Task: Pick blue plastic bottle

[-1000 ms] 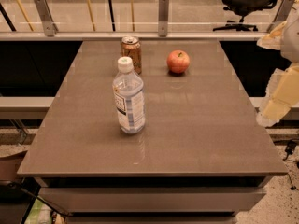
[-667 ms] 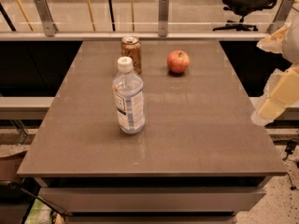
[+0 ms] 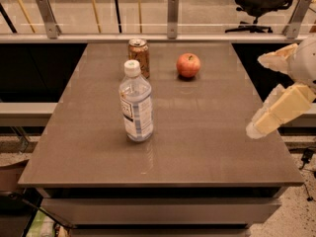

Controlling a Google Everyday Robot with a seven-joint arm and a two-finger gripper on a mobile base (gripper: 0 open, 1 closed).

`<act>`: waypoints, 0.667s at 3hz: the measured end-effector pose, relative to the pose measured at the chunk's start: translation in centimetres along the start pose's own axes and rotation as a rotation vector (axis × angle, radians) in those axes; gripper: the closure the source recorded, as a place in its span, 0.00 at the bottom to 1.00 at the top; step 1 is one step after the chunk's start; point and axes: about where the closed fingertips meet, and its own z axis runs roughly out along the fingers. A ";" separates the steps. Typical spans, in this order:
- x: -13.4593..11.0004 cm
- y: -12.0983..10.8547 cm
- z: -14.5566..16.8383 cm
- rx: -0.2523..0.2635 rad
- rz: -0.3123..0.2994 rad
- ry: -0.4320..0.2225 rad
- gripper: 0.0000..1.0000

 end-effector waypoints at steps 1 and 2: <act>-0.7 0.7 2.1 -0.039 -0.004 -0.117 0.00; -1.3 1.0 3.9 -0.067 -0.017 -0.242 0.00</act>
Offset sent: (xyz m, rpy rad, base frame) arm 0.0171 0.0462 -0.0372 0.3694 -0.1002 0.1498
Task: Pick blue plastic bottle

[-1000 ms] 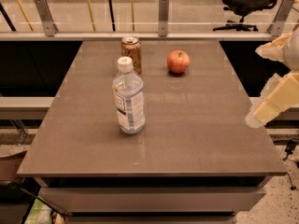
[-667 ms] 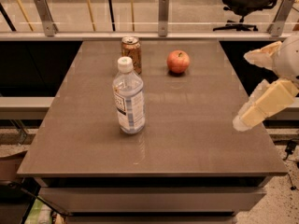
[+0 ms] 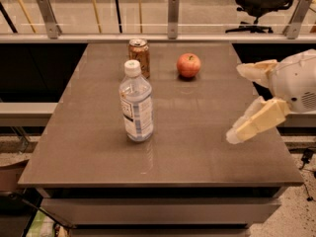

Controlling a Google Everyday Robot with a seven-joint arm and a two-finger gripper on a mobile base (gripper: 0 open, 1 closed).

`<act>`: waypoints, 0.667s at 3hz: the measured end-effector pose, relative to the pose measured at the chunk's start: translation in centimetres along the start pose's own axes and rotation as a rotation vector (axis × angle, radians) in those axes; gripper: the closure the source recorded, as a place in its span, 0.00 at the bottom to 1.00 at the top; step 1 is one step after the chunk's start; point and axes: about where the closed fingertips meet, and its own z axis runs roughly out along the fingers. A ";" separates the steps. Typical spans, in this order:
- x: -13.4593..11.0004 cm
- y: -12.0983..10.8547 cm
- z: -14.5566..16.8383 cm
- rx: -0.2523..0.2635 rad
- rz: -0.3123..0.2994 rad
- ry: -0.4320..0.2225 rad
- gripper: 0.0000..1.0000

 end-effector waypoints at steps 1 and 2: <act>0.3 -0.5 1.6 -0.014 0.002 -0.107 0.00; 0.2 -1.1 3.3 -0.036 0.009 -0.203 0.00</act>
Offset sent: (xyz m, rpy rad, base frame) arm 0.0361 0.0231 -0.0324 0.3101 -0.0568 0.0702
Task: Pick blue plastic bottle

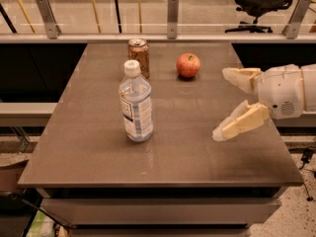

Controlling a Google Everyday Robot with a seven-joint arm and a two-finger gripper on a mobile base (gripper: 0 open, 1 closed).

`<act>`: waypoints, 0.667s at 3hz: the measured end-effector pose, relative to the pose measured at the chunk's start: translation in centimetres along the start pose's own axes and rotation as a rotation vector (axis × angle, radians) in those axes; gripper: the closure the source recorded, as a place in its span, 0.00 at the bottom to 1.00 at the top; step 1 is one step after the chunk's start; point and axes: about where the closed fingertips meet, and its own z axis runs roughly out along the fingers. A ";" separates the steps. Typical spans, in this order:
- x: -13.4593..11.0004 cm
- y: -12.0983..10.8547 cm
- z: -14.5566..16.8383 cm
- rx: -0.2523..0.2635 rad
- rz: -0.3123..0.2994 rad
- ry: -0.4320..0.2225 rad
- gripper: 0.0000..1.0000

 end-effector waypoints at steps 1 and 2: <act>0.0 -0.2 1.8 -0.021 0.022 -0.051 0.00; -0.4 0.1 4.0 -0.050 0.033 -0.075 0.00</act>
Offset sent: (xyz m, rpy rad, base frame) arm 0.0200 0.0550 -0.0234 0.1187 0.0463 0.0546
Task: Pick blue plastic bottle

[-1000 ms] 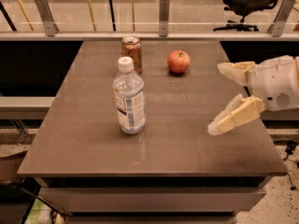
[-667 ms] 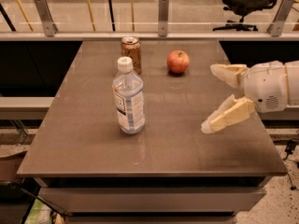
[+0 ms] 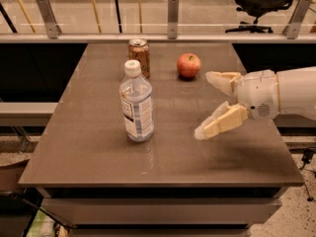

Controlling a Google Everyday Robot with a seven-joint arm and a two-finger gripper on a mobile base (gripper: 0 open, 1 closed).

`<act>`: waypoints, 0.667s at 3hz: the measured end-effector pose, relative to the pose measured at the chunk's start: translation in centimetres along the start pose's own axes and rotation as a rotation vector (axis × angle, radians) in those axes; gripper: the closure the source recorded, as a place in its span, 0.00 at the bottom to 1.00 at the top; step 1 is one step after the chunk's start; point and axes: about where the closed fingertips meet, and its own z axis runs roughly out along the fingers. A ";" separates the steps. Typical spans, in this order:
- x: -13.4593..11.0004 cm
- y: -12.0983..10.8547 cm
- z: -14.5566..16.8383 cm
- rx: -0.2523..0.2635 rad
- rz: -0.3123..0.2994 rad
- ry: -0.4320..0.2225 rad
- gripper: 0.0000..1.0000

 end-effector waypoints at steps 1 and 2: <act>-0.8 0.1 2.2 -0.029 -0.006 -0.005 0.00; -1.8 0.3 4.6 -0.065 -0.019 -0.007 0.00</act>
Offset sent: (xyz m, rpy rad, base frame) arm 0.0203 0.0735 -0.0032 0.0067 0.0103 0.1063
